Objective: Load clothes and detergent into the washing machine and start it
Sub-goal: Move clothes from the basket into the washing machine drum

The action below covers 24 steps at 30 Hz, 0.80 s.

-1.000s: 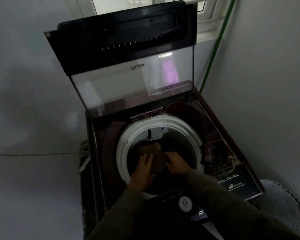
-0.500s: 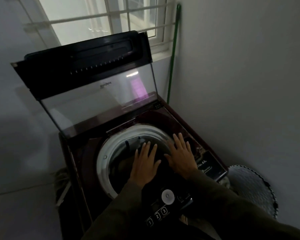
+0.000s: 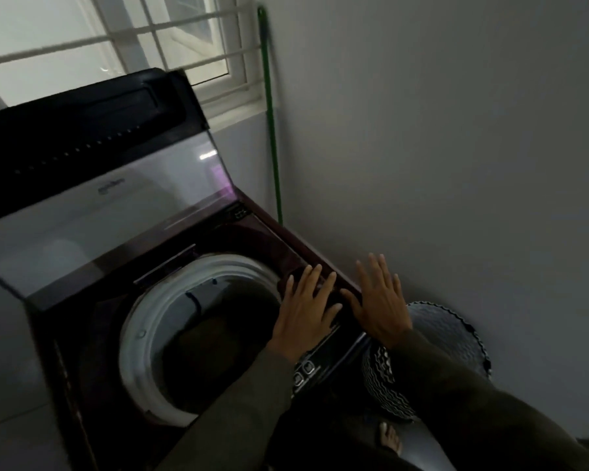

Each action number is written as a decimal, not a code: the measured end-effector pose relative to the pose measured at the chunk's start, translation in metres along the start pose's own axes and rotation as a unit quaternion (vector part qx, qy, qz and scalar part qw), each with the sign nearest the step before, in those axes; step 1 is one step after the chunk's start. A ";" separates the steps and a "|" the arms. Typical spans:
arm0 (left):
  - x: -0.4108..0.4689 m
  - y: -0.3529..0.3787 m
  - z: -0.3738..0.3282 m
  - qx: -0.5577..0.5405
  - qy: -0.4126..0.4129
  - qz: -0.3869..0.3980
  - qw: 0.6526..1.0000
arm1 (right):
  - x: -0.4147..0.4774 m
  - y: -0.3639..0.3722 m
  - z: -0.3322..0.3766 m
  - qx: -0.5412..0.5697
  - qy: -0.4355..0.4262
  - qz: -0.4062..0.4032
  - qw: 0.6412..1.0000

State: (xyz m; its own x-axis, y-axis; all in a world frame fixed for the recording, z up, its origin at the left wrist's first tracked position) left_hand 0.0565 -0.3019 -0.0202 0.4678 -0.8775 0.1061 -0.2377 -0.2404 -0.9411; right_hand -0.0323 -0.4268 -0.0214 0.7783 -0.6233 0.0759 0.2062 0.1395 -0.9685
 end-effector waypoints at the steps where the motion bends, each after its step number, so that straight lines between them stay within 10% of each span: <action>1: 0.008 0.007 -0.012 0.001 0.006 0.004 1.000 | 0.000 0.000 -0.013 0.002 0.005 0.004 1.000; 24: 0.107 0.220 -0.186 0.051 0.023 0.202 0.978 | -0.060 0.127 -0.314 0.076 0.179 0.201 0.960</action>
State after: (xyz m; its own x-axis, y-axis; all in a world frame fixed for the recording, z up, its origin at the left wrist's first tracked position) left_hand -0.1043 -0.5261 -0.1564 0.3135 -0.9107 -0.2691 -0.3074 0.1707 -0.9361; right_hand -0.2388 -0.6137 -0.2237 0.5646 -0.7167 -0.4094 0.0379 0.5180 -0.8546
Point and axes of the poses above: each hand's wrist, its own x-axis towards the middle knuckle, its own y-axis out of the palm, z = x × y, the point moved 7 cm from there along x, towards the middle knuckle, and after that the axes turned 5 degrees about -z, right-handed, at the moved point
